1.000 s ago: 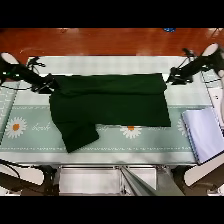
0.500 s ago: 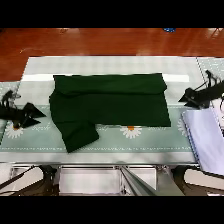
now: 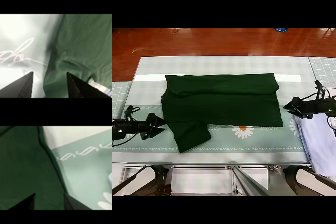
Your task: Fold the shirts.
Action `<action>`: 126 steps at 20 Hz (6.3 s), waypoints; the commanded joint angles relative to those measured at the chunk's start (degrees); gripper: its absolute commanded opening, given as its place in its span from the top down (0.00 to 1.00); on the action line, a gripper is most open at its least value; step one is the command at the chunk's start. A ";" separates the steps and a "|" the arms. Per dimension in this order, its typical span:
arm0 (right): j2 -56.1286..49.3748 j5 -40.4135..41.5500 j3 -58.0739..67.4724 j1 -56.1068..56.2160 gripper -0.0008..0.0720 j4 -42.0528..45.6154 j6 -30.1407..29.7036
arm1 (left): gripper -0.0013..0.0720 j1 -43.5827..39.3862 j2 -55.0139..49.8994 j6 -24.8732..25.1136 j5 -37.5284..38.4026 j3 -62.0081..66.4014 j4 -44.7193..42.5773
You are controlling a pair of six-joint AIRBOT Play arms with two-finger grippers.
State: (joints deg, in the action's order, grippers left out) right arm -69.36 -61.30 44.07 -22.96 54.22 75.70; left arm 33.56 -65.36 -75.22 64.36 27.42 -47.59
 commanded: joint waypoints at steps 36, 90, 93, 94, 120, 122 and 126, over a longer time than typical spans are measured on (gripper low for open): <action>-8.28 -2.82 16.63 2.54 0.96 -10.27 -3.89 | 0.96 -12.33 -11.78 -1.81 5.01 32.70 3.08; -28.76 -12.04 45.44 11.96 0.96 9.84 5.18 | 0.96 -28.55 3.23 1.95 -15.98 16.96 4.68; -12.76 -11.02 34.14 11.82 0.96 11.98 2.84 | 0.96 -36.72 1.99 3.21 -18.62 20.15 5.05; -6.95 -10.43 29.59 11.82 0.96 11.89 2.67 | 0.96 -40.24 0.44 3.19 -19.87 22.03 5.03; 30.12 -13.99 9.79 12.13 0.96 -4.87 6.27 | 0.96 -67.54 -47.98 -7.74 -1.05 75.93 15.21; 26.84 -12.52 9.79 12.13 0.96 -11.23 3.80 | 0.96 -60.85 -42.12 -7.76 3.76 75.36 7.87; 15.87 -7.54 14.08 17.66 0.96 -17.25 0.70 | 0.96 -48.83 -24.68 -7.98 7.43 68.96 -10.01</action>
State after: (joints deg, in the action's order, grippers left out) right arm -47.07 -72.23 55.48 -8.84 42.06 78.83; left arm -23.31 -100.44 -83.20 68.40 99.90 -45.47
